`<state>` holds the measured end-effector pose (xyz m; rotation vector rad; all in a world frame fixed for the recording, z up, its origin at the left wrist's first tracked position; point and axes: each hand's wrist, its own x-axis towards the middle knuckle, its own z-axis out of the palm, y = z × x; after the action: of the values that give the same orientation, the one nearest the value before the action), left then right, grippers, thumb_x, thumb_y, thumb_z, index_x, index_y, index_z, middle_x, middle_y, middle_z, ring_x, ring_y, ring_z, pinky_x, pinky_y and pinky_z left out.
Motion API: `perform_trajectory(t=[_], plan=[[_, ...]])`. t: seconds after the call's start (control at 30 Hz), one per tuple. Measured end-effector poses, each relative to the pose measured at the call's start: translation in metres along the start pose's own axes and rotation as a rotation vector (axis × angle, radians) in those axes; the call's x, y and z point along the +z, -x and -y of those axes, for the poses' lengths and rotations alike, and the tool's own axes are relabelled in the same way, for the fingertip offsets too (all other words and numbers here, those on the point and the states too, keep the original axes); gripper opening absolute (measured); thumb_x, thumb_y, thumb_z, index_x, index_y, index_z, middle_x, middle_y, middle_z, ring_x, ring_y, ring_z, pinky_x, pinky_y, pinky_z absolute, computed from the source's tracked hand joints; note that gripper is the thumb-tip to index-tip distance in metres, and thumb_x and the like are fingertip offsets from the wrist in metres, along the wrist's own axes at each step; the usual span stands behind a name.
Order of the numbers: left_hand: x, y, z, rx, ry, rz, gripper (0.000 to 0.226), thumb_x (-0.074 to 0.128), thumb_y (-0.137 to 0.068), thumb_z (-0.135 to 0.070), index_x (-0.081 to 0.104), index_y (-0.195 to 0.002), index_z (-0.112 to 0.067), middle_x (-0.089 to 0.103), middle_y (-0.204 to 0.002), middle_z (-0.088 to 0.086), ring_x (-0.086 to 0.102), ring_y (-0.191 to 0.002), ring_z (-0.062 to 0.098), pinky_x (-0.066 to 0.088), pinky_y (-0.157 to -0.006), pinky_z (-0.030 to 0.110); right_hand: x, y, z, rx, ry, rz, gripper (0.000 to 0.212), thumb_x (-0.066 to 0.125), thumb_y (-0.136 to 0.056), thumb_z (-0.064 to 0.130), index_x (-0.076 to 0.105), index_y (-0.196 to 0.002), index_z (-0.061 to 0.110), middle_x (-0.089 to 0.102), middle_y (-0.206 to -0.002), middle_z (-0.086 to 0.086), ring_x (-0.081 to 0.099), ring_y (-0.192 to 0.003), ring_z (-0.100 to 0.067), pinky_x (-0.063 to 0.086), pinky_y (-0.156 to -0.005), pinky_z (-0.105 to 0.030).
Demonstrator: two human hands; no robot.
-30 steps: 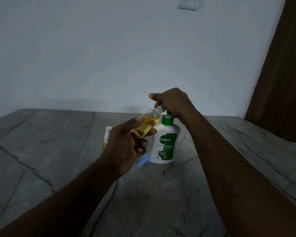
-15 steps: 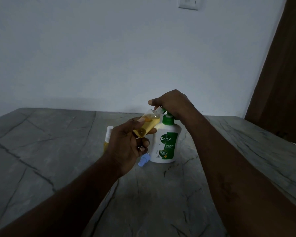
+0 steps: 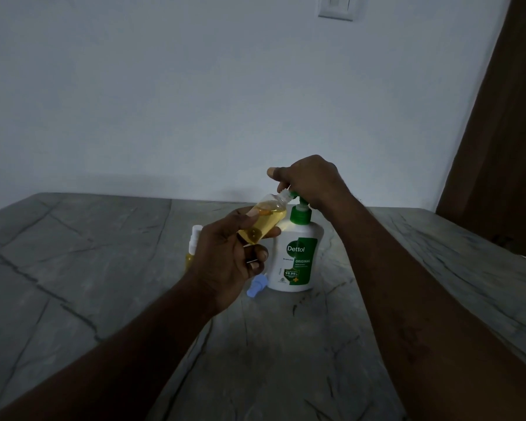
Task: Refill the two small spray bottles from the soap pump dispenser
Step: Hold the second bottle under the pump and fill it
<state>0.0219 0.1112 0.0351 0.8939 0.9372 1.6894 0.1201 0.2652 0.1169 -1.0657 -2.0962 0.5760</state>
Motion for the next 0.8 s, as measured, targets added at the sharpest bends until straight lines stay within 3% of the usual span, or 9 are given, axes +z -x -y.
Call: perform_trajectory(t=[0.3, 0.6, 0.8], plan=[[-0.0008, 0.0001, 0.0028, 0.002, -0.016, -0.006, 0.049, 0.053, -0.083, -0.031, 0.062, -0.126, -0.011, 0.072, -0.095, 0.012, 0.048, -0.061, 0.015, 0.036, -0.051, 0.025, 0.0022, 0.0036, -0.0024, 0.122, -0.130, 0.113, 0.041, 0.077, -0.083, 0.052, 0.078, -0.087, 0.011, 0.073, -0.075, 0.001, 0.062, -0.061, -0.012, 0.045, -0.058, -0.025], [-0.0020, -0.0006, 0.0016, 0.014, 0.007, 0.010, 0.052, 0.055, -0.078, -0.032, 0.064, -0.125, -0.011, 0.071, -0.098, 0.014, 0.048, -0.061, 0.017, 0.036, -0.050, 0.025, -0.0026, 0.0044, 0.0021, -0.002, -0.067, -0.003, 0.043, 0.068, -0.089, 0.056, 0.076, -0.071, 0.018, 0.070, -0.069, 0.007, 0.062, -0.061, -0.009, 0.045, -0.061, -0.026], [-0.0007, -0.0003, 0.0021, 0.017, 0.010, 0.014, 0.055, 0.056, -0.078, -0.031, 0.061, -0.129, -0.011, 0.072, -0.096, 0.013, 0.049, -0.060, 0.017, 0.040, -0.048, 0.024, -0.0028, 0.0065, 0.0006, 0.016, -0.106, 0.016, 0.040, 0.069, -0.090, 0.052, 0.078, -0.078, 0.015, 0.068, -0.068, 0.008, 0.057, -0.057, -0.005, 0.040, -0.055, -0.023]])
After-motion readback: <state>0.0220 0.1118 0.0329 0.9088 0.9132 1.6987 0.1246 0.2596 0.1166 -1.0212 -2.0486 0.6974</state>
